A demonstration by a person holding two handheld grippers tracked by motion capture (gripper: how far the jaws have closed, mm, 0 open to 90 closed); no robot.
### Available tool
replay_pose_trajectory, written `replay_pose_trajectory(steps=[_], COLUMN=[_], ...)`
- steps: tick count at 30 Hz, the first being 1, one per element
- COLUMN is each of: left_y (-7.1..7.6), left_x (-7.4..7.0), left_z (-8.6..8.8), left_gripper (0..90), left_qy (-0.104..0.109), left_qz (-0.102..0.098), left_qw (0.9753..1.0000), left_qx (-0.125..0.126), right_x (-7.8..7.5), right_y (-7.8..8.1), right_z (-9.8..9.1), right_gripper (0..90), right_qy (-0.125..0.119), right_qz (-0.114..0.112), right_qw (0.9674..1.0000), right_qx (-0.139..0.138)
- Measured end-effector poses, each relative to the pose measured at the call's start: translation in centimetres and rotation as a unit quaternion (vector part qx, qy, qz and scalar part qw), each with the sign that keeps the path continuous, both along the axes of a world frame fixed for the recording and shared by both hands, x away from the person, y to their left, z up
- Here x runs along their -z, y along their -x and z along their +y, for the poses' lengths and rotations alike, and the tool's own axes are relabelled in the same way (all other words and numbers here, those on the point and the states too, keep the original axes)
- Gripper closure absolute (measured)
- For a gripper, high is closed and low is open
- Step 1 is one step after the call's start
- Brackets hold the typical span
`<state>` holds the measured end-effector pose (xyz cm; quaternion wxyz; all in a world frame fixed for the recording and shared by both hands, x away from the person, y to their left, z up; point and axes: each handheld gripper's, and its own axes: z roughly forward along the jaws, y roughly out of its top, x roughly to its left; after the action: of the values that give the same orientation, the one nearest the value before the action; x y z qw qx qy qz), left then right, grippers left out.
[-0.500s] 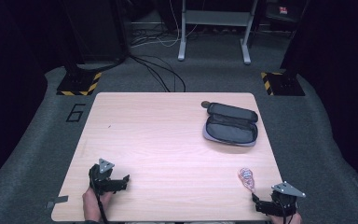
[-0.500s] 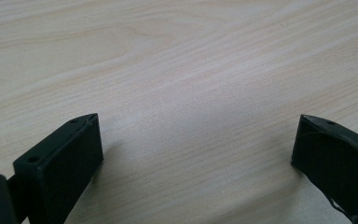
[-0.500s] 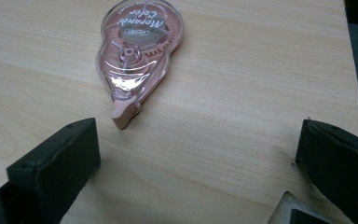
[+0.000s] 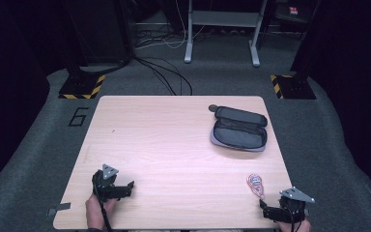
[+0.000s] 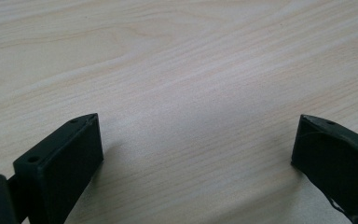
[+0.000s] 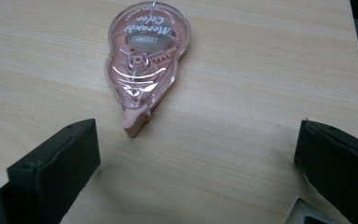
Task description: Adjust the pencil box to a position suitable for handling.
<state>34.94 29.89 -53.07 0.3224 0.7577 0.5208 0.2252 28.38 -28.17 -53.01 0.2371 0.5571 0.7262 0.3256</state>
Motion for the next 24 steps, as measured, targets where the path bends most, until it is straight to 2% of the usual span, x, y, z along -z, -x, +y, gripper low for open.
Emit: replay_pose_trajectory(steps=[3, 7, 8, 9, 12, 21, 23, 24], left_y=[0.0, 0.0, 0.0, 0.0, 0.0, 0.0, 0.0, 0.0], left_x=[0.0, 0.0, 0.0, 0.0, 0.0, 0.0, 0.0, -0.1], left_z=[0.0, 0.0, 0.0, 0.0, 0.0, 0.0, 0.0, 0.1], left_gripper=[1.6, 1.7, 1.6, 1.7, 1.7, 1.7, 1.7, 1.7], left_qy=[-0.002, 0.001, 0.002, 0.001, 0.0, 0.001, 0.001, -0.006], left_qz=[0.002, 0.002, 0.001, 0.002, 0.0, 0.0, 0.0, 0.004], left_qw=[1.0, 1.0, 1.0, 1.0, 1.0, 1.0, 1.0, 1.0], left_qx=[0.0, 0.0, 0.0, 0.0, 0.0, -0.001, -0.001, 0.005], right_x=[-0.5, -1.1, -1.2, -1.4, -1.7, -1.7, -1.7, -1.7], right_y=[-0.2, -0.3, -0.5, -0.5, -1.0, -2.9, -3.0, -3.2], right_z=[0.6, 1.0, 1.0, 1.1, 1.6, 3.2, 3.2, 3.3], right_gripper=[0.0, 0.0, 0.0, 0.0, 0.0, 0.0, 0.0, 0.0], right_qy=[0.002, -0.008, -0.01, -0.012, -0.016, -0.009, -0.006, -0.011], right_qz=[-0.002, -0.008, -0.016, -0.011, -0.015, -0.007, -0.01, -0.008], right_qw=[1.0, 0.9999, 0.9998, 0.9998, 0.9997, 0.9991, 0.9992, 0.9992], right_qx=[-0.005, -0.003, -0.009, -0.007, -0.013, -0.04, -0.038, -0.037])
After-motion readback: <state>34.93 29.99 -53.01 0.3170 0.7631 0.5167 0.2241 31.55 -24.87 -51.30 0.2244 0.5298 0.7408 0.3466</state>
